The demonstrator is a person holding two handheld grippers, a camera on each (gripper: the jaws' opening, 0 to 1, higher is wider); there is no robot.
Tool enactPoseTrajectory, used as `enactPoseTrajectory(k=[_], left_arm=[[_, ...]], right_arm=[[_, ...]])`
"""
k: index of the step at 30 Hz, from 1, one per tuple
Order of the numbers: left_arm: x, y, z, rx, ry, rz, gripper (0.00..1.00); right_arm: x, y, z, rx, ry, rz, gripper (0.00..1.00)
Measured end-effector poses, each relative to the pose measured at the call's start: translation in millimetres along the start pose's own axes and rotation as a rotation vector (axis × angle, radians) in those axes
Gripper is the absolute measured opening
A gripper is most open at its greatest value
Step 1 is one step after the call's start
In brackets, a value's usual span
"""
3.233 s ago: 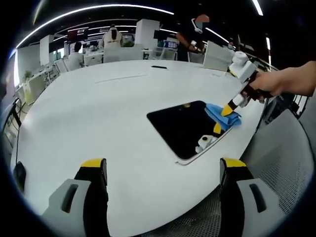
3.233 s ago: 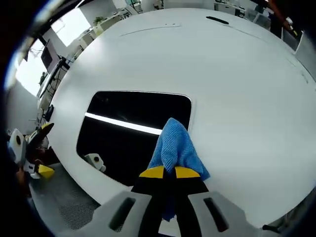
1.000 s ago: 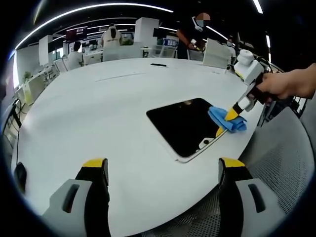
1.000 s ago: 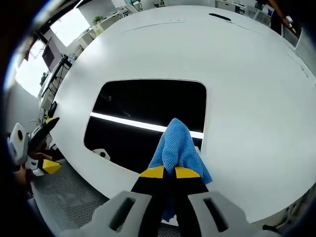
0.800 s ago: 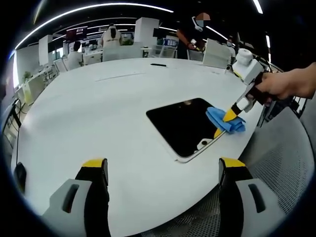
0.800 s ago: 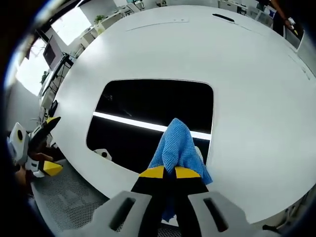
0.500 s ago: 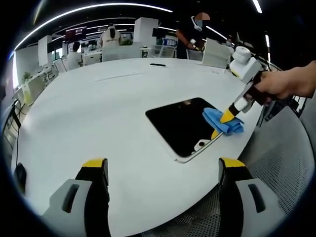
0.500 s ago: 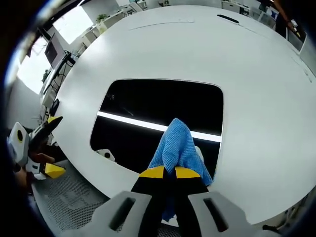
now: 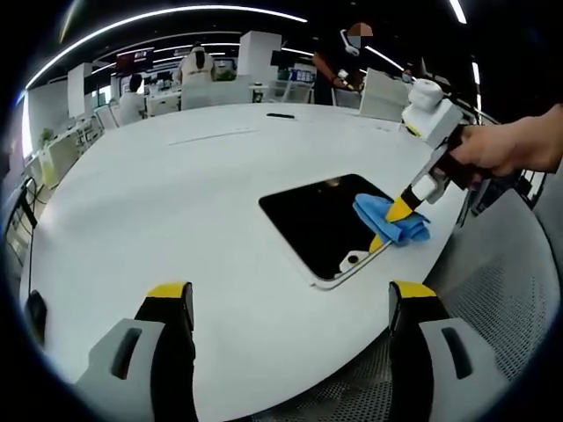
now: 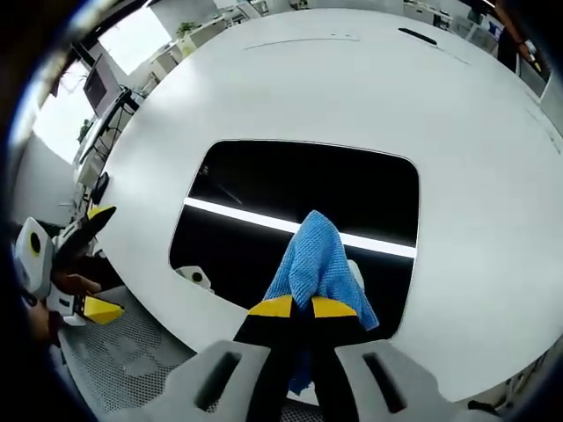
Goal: Wipe the mirror surface with the cleaning cloth until all visible marks leave the cleaned area.
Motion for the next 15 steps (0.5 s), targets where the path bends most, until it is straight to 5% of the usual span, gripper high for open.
enactPoseTrajectory(k=[15], left_arm=[[1.3,0.2,1.1,0.001,0.008,-0.010,0.91]], right_arm=[[-9.5,14.1,-21.2,-0.013,-0.046,-0.012,0.00]])
Point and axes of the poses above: the point that each gripper's makers call its tool centre point, and the gripper's own axes: y roughly forward along the fingers, z roughly to its right, x roughly out of its underside, the point moved 1 cm from there along -y, roughly backward along the fingers, and after that the axes turned 14 degrees about -x, right-handed, at the moved point
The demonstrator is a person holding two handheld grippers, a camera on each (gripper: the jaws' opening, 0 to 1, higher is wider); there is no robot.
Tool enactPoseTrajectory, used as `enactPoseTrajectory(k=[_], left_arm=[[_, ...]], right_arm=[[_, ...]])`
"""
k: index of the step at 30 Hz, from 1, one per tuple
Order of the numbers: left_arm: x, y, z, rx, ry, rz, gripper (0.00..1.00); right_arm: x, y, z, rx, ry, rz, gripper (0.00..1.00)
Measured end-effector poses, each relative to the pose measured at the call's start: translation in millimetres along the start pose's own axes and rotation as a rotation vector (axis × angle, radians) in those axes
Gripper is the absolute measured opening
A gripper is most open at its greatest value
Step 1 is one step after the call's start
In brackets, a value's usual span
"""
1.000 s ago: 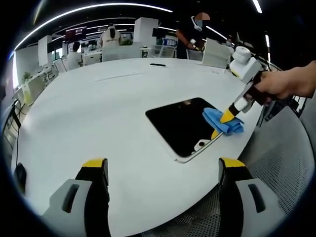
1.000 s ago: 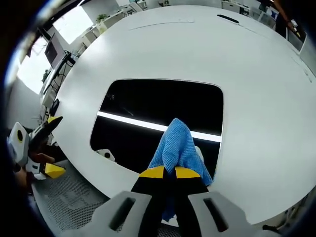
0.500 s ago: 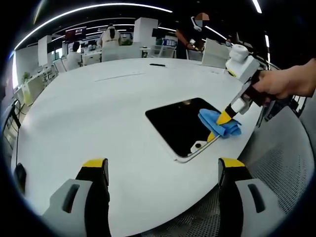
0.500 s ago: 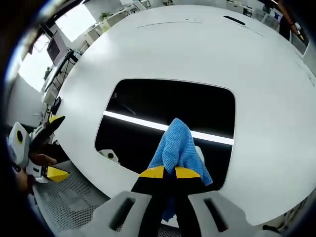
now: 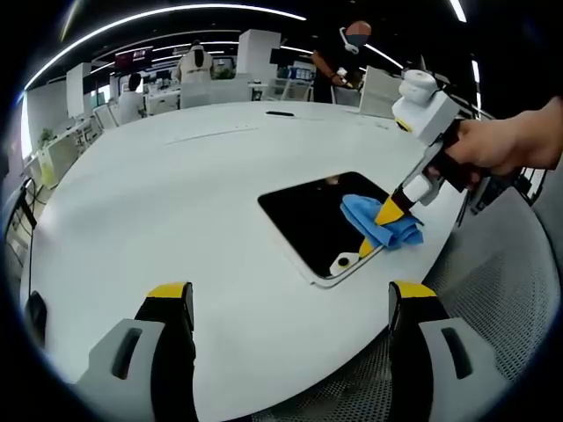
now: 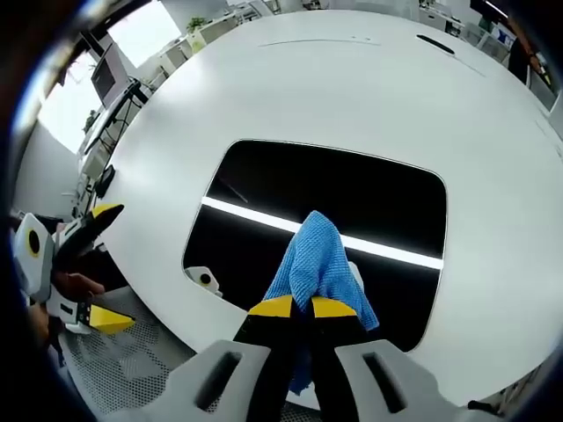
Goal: Wipe the mirror surface with the cleaning cloth until all visible marks leave the cleaned area.
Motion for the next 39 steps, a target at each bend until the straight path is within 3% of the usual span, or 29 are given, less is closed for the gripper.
enactPoseTrajectory(k=[13,28,39], left_arm=[[-1.5,0.4,-1.8,-0.006,-0.008,0.011,0.91],[0.9,0.5,-0.1,0.003,0.006,0.000,0.91],[0.3,0.8,-0.3,0.003,0.004,0.005,0.90]], right_arm=[[-3.5,7.1,-11.3,0.008,-0.047,-0.012,0.00],[-6.6,10.9,-15.3,0.008,-0.025,0.004,0.00],[-12.6,20.3,-30.6,-0.004,-0.062,-0.030,0.00]])
Point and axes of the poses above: the point that each gripper's makers call its tool centre point, and the gripper's own axes: y roughly forward along the fingers, z roughly to its right, x roughly out of its underside, the point moved 1 cm from there along -y, roughly backward along the fingers, and after that the axes turned 14 degrees about -x, right-handed, at the moved point
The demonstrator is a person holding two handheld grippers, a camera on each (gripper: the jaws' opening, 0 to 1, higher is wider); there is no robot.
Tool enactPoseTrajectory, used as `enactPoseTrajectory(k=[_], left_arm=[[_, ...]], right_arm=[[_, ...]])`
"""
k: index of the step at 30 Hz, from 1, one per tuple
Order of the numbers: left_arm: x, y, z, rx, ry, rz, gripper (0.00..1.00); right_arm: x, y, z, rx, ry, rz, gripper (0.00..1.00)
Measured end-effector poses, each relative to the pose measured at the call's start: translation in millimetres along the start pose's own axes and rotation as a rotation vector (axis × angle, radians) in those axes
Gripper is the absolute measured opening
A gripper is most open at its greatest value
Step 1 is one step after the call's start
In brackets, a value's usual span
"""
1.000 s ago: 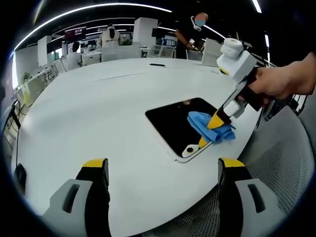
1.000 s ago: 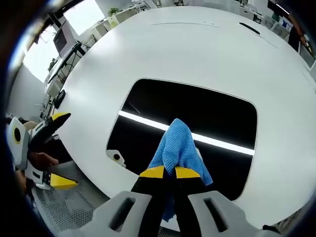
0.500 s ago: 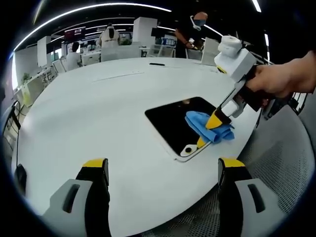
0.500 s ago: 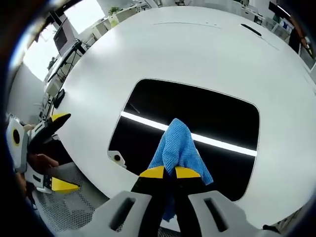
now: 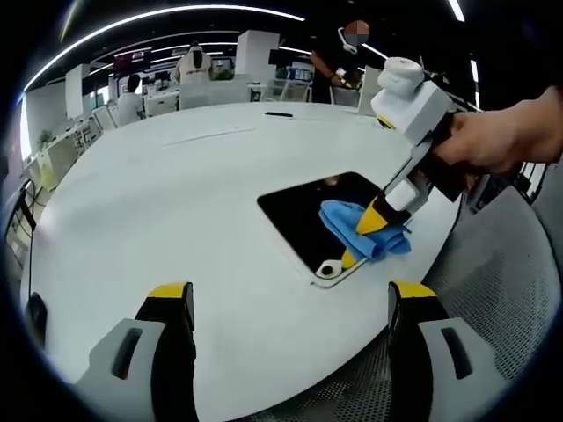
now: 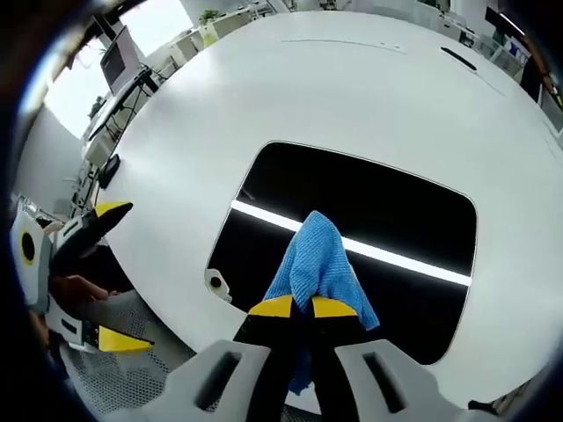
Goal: Wipe the mirror surface with the cleaning cloth until all visible marks leave the cleaned area.
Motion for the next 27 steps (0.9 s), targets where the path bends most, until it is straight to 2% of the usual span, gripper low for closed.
enactPoseTrajectory(k=[20,27], left_arm=[[3.2,4.1,-2.0,0.000,-0.006,-0.004,0.90],[3.1,4.7,-2.2,0.001,-0.008,-0.003,0.90]], right_arm=[[-13.3,16.2,-30.3,-0.046,-0.054,-0.016,0.00],[-18.2,21.8,-34.9,-0.059,-0.063,-0.026,0.00]])
Point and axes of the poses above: the point that each gripper's makers call its tool centre point, and the gripper's own axes: y roughly forward along the fingers, z roughly to its right, x roughly out of its underside, the point moved 1 cm from there along -y, roughly backward along the fingers, and after that the axes turned 14 degrees about -x, right-handed, at the moved point
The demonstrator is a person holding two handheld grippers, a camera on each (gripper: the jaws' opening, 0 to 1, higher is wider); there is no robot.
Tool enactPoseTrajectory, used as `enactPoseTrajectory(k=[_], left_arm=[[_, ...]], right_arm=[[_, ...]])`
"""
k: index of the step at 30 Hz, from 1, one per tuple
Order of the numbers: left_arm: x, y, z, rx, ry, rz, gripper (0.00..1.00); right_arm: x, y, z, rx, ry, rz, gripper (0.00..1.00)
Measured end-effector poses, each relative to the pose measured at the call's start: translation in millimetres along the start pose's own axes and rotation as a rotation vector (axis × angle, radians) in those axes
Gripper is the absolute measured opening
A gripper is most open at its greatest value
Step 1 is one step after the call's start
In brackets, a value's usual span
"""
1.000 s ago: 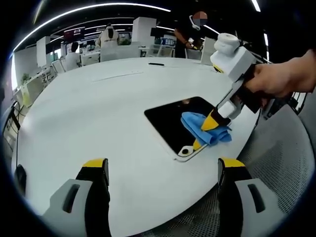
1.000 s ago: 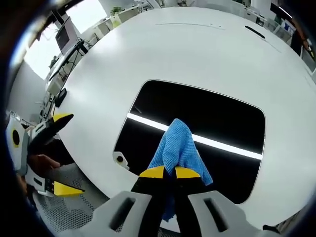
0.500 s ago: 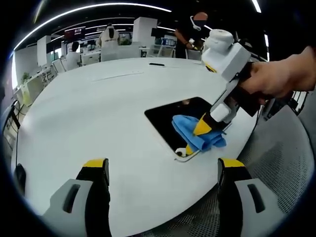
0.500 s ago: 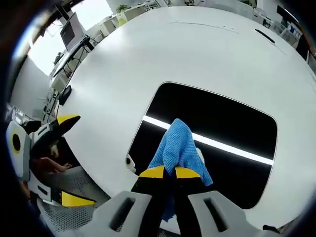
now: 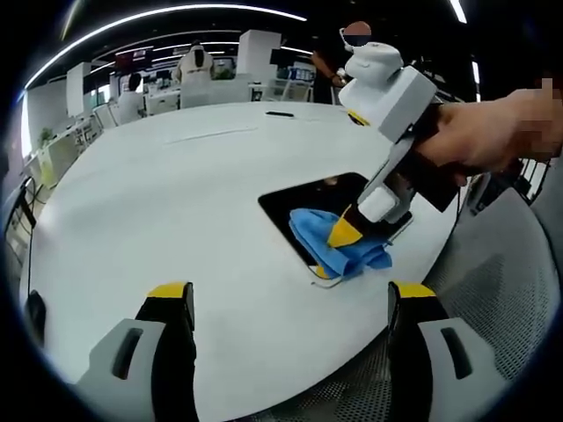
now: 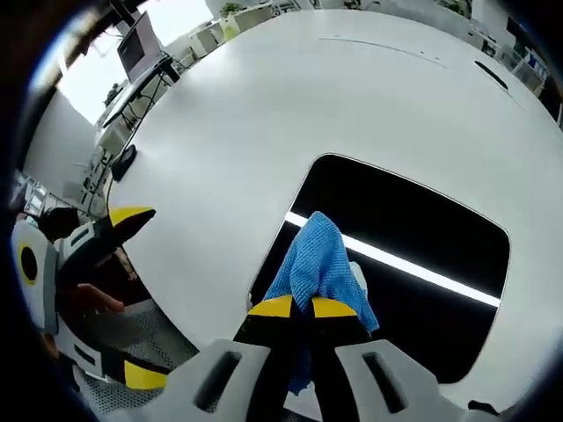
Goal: Wipe the mirror surface with the cleaning cloth until all visible marks leave the cleaned area.
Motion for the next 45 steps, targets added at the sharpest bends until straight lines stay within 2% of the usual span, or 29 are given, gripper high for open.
enactPoseTrajectory(k=[23,34,45], left_arm=[[2.3,-1.6,3.8,0.012,0.008,-0.018,0.90],[0.7,-2.4,3.0,0.009,-0.006,-0.014,0.90],[3.3,0.3,2.8,0.014,-0.006,-0.021,0.90]], right_arm=[[-7.9,9.8,-7.3,-0.025,-0.035,-0.004,0.00],[-8.9,6.9,-7.3,-0.054,-0.014,-0.008,0.00],[-31.6,7.1,1.8,-0.054,-0.023,0.016,0.00]])
Point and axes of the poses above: the point that each gripper's makers call its tool centre point, and the gripper's own axes: y roughly forward along the fingers, z roughly to its right, x roughly out of its underside, the point moved 1 cm from there along -y, roughly backward along the fingers, and after that the axes turned 14 degrees about -x, right-handed, at the moved point
